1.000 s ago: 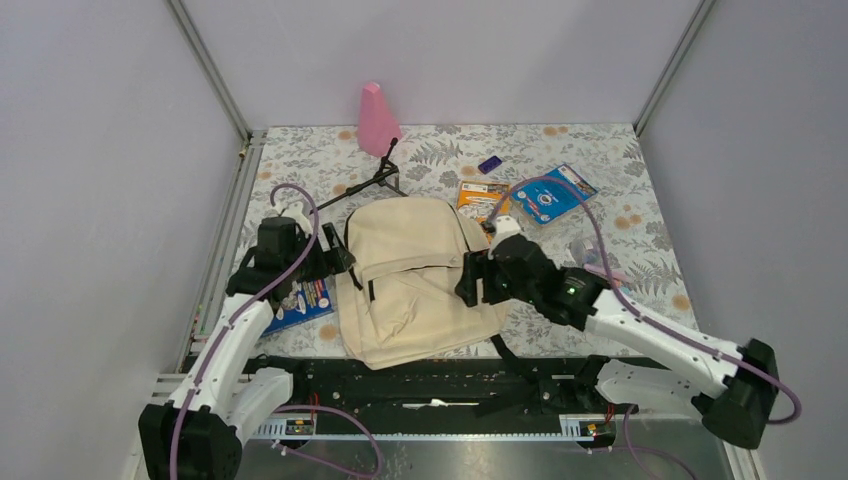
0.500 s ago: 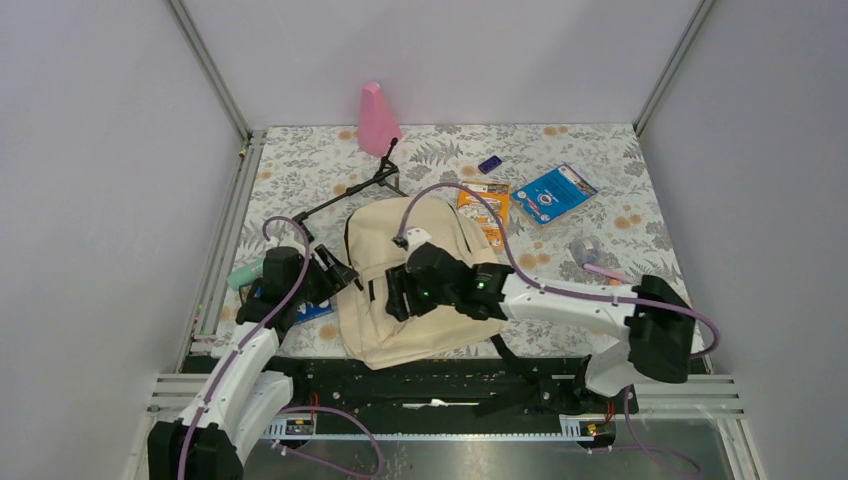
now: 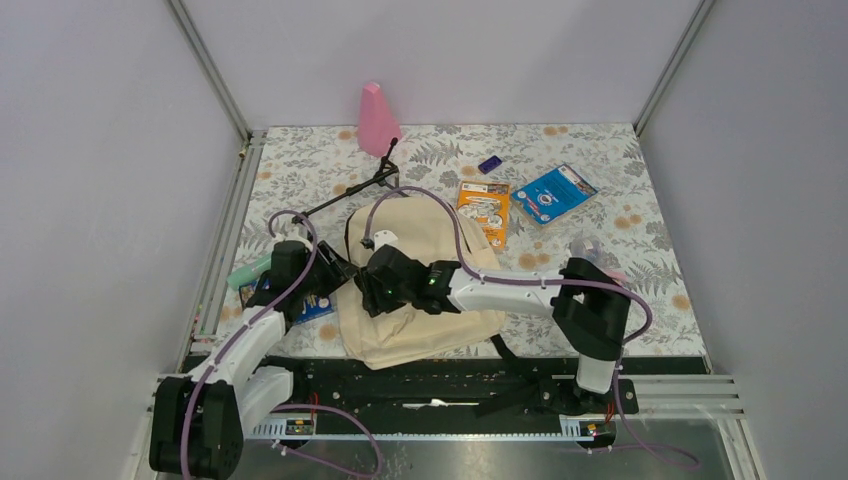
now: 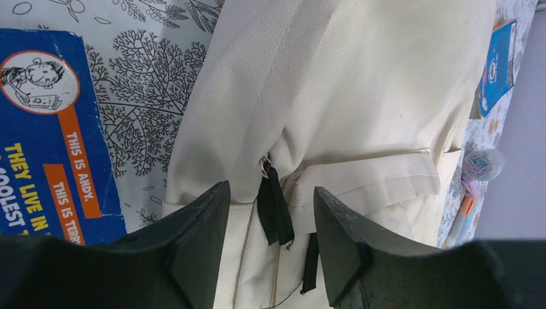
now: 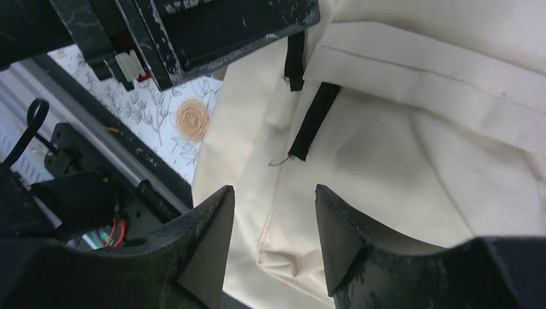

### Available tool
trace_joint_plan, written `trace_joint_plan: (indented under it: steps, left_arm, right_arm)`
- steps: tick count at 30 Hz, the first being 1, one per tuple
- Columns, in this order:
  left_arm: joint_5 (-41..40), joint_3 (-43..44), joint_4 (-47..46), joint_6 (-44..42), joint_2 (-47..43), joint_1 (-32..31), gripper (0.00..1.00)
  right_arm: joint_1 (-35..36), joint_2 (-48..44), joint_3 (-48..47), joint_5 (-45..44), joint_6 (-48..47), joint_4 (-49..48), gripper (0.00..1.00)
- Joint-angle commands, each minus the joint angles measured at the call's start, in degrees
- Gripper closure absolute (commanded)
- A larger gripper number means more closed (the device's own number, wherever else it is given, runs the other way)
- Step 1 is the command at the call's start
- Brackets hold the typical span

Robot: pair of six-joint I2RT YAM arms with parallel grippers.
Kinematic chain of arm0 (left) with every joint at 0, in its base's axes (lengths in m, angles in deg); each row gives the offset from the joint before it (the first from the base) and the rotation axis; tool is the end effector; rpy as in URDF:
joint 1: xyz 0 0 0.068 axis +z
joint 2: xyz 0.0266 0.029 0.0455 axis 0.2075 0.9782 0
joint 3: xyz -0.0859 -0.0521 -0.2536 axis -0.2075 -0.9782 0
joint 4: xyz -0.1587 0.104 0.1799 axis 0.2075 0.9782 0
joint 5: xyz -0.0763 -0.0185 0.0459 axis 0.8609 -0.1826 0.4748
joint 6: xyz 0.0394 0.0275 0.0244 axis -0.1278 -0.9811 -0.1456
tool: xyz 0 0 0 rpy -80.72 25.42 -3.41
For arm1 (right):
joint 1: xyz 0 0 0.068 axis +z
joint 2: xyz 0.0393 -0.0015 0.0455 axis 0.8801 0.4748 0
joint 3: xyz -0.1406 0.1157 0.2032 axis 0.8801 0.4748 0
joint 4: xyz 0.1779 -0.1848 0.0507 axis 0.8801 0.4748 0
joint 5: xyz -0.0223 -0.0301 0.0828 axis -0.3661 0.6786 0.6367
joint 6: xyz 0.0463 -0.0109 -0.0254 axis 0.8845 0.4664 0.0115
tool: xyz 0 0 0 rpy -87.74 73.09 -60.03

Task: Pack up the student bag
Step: Unzip the student bag at the center of the board.

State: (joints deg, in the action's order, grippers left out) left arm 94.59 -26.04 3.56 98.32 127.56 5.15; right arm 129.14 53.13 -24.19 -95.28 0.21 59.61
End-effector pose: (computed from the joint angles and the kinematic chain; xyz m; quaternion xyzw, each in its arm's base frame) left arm 0.1842 -0.0308 0.1756 -0.2344 0.8654 -0.2838 0.3399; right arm 0.1598 0.3756 0.2276 -0.2381 0.8661 0.3073 0.3144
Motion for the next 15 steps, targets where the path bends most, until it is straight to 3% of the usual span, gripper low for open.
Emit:
trace_joint_plan:
  steps: [1, 7, 15]
  left_arm:
    - [0.4, -0.3, -5.7, 0.2, 2.4, 0.2, 0.5]
    - [-0.7, -0.9, -7.7, -0.7, 4.4, 0.2, 0.55]
    - [-0.9, -1.1, -9.3, -1.4, 7.4, 0.2, 0.61]
  right_arm:
    - [1.0, 3.2, -4.5, -6.7, -0.1, 0.0, 0.45]
    - [2.2, 7.1, -6.5, -15.1, 0.0, 0.6, 0.46]
    - [2.3, 11.3, -9.4, -17.9, -0.9, 1.4, 0.51]
